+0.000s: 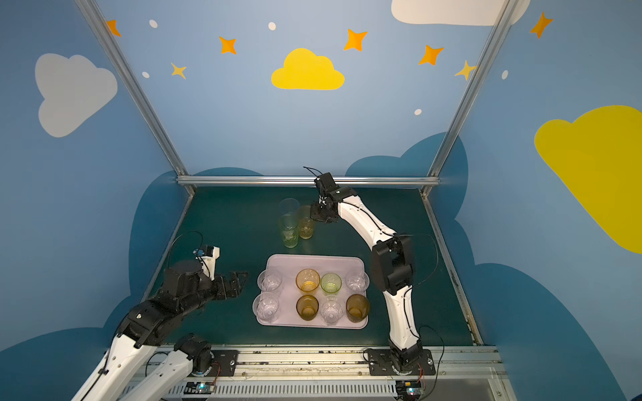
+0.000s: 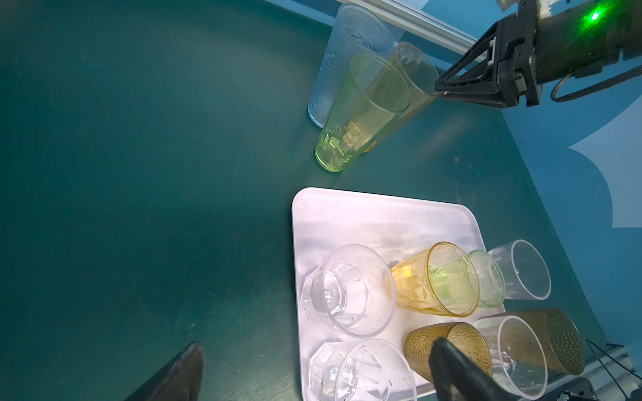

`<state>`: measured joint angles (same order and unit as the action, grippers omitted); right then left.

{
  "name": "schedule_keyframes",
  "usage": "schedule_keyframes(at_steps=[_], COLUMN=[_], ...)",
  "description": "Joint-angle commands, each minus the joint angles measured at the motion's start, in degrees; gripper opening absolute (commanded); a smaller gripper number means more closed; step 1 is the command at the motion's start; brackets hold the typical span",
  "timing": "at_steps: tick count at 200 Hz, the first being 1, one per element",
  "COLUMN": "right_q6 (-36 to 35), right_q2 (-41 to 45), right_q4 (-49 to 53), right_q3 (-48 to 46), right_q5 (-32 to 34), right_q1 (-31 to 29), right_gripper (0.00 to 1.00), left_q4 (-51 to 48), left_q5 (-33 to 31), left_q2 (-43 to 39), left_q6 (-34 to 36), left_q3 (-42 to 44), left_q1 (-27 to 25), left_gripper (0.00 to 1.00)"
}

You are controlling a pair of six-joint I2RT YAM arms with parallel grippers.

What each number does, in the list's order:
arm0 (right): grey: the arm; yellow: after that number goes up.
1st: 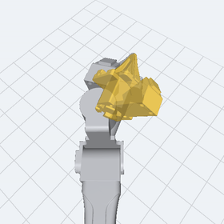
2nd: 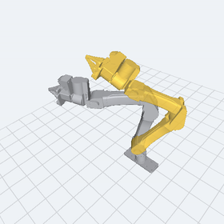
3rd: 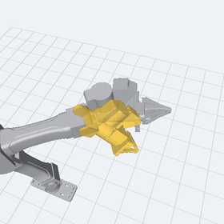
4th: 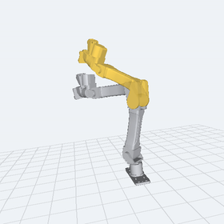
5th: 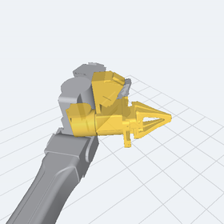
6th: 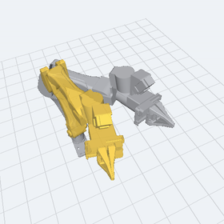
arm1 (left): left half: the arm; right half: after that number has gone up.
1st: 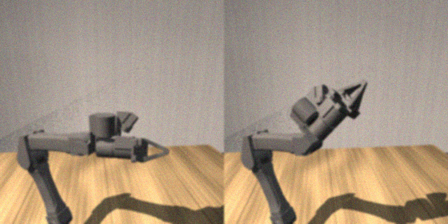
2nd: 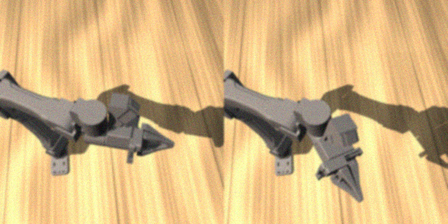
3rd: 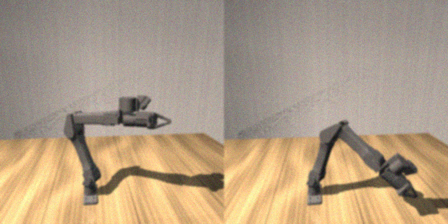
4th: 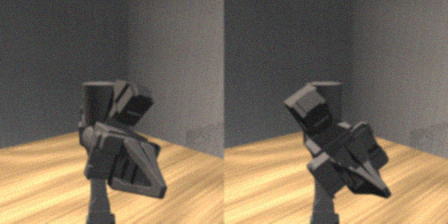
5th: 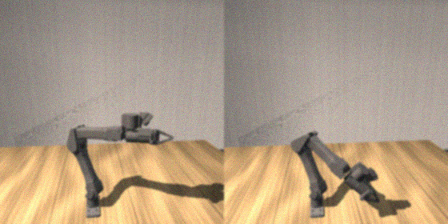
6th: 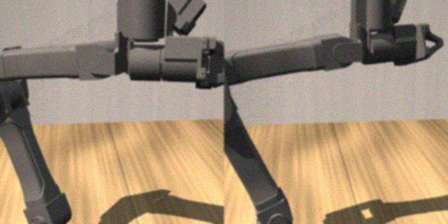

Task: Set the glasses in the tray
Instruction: 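Grasp the amber glass rim with the right gripper and lift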

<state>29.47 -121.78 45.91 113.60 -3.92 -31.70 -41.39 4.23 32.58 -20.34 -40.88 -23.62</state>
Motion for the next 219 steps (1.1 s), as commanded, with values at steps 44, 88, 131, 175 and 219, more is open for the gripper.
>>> schedule_keyframes(at_steps=[44, 88, 131, 175, 219], right_q6=[-1.17, -1.23, -0.82, -0.82, -0.82], right_q2=[-1.64, -1.53, -1.38, -0.39, 2.25], right_q4=[2.30, 3.13, 3.57, 4.60, 4.82], right_q3=[2.59, 2.59, 2.57, 2.24, 0.39], right_q5=[1.97, 2.78, 2.93, 5.23, 7.13], right_q1=[0.07, 0.41, 0.50, 0.65, 0.84], right_gripper=[0.20, 0.10, 0.02, 0.00, 0.00], left_q4=[0.01, -0.10, -0.10, -0.10, -0.19], left_q5=[-0.63, -0.71, -0.83, -0.80, -0.80], left_q2=[0.19, 0.29, 0.38, 0.47, 0.34], left_q6=[-0.06, -0.04, -0.11, -0.10, -0.23], left_q3=[0.04, 0.01, 0.01, 0.01, -0.07], left_q1=[0.26, 0.37, 0.32, 0.39, 0.37], left_gripper=[1.00, 1.00, 1.00, 1.00, 1.00])
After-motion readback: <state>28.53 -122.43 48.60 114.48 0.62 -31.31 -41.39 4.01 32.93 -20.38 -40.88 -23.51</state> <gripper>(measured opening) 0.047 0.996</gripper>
